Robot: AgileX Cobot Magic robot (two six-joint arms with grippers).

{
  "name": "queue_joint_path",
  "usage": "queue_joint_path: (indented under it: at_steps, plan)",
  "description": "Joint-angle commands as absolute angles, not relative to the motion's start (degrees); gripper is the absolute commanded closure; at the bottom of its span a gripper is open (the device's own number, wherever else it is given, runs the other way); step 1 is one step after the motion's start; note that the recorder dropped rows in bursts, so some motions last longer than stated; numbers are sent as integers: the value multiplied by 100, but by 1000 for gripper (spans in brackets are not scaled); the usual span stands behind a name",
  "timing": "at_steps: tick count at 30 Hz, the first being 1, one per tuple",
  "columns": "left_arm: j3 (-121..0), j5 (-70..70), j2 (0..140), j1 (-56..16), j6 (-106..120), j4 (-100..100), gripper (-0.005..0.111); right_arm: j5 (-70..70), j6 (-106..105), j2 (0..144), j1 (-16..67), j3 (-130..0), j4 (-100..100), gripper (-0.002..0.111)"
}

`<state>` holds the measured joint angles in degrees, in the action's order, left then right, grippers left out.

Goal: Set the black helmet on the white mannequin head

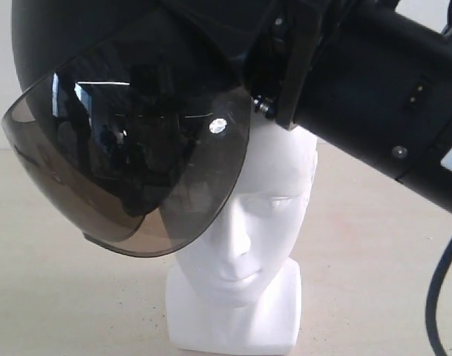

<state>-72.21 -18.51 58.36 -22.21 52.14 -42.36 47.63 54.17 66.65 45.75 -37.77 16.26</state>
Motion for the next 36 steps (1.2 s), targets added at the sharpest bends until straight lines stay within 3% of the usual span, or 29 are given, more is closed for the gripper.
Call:
queue_joint_path:
  at_steps: [1,7,11,16,36]
  plan:
    - [-7174,-1961,5927,-2089,6502,-5621,102,4710,4937,6504,4485,-3779,1186,108]
    - [-6970,-2511,6115,-1402,7918,-7300,102,4340,4748,6177,4485,-3779,1140,108]
    - [-6959,-3754,6394,-748,9416,-9422,102,4050,4720,5977,4485,-3779,1112,108]
    - [-6959,-5223,6884,-177,9587,-9847,102,3652,4694,5862,4485,-3779,1073,108]
    - [-6980,-6100,7796,-60,10333,-9995,102,3483,4308,5839,4508,-3779,823,108]
